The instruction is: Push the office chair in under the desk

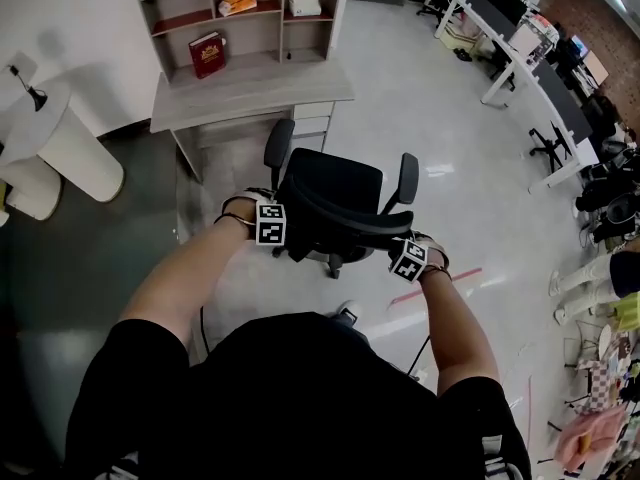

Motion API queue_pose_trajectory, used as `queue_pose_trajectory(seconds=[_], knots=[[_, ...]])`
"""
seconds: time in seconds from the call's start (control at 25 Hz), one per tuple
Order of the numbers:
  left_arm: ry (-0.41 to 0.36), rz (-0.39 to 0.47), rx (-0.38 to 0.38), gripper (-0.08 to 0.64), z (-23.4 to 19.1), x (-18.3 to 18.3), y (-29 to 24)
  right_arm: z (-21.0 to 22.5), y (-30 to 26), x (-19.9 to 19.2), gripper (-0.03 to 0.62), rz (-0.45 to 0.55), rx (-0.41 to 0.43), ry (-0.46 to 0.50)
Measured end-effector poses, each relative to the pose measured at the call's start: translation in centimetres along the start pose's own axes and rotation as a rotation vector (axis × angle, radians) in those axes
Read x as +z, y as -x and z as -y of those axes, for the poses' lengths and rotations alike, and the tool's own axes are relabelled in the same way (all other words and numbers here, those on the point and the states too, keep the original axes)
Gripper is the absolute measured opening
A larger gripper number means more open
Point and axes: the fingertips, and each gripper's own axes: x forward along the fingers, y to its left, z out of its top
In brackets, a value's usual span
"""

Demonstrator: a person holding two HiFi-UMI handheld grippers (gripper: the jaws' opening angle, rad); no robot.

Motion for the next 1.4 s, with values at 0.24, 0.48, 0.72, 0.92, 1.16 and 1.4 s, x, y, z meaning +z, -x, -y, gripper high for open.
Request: queue_pose_trajectory(seconds=[0.24, 0.48, 0.72, 0.92, 1.16, 1.4], knots=[[0.082, -0.033, 0.005, 0.258, 2.4, -4.3, 1.4, -0.3, -0.6, 4.2, 0.206, 0.035, 0.017, 0.084], [0.155, -0.065, 0.009, 0.258, 5.1, -7.2, 2.7, -1.1, -0.8, 7.2, 0.206, 0.067, 0.034, 0.154], [0.224, -0.101, 0.007, 0.256, 7.7, -9.5, 3.9, -1.5, -0.8, 9.7, 0.204, 0.098, 0.042, 0.226], [0.291, -0.138, -0.009, 0.258, 10.8, -11.5, 4.7, -2.7, -1.2, 11.8, 0.201, 0.114, 0.067, 0.293], [0.351, -0.175, -0.011, 0.259, 13.1, -13.2, 5.9, -3.3, -1.0, 14.0, 0.201, 0.146, 0.057, 0.344], [0.409, -0.200, -0.017, 0.259, 15.7, -14.5, 7.1, -4.3, -0.8, 15.8, 0.199, 0.162, 0.073, 0.399]])
